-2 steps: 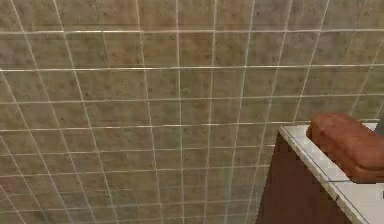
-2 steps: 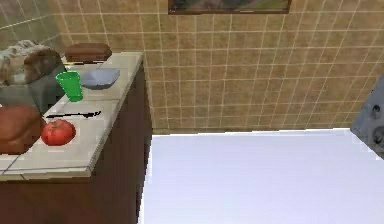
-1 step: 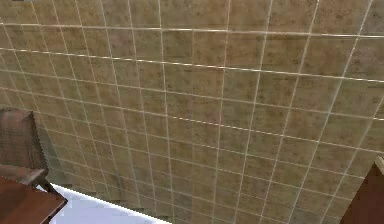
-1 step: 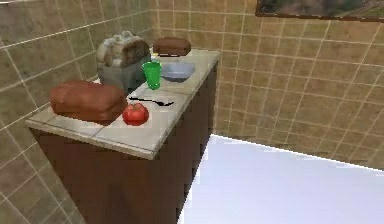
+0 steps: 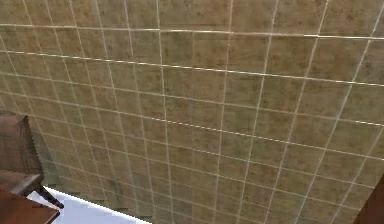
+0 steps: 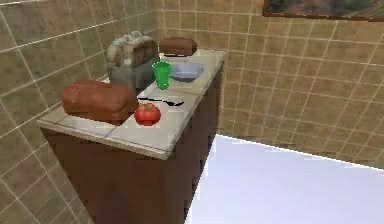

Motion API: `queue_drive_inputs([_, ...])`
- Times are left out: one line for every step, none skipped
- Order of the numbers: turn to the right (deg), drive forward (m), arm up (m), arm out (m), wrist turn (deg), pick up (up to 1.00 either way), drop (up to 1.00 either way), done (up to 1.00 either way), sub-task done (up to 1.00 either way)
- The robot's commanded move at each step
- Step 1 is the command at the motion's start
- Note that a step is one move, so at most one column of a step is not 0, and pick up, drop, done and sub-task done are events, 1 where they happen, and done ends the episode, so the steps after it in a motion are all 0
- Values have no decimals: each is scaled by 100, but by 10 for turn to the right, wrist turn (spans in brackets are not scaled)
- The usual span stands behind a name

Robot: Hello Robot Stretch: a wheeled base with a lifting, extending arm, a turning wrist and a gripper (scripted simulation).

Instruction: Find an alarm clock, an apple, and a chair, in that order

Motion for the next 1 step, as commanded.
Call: queue_drive_inputs([-450,0,0,0,0,0,0,0,0])
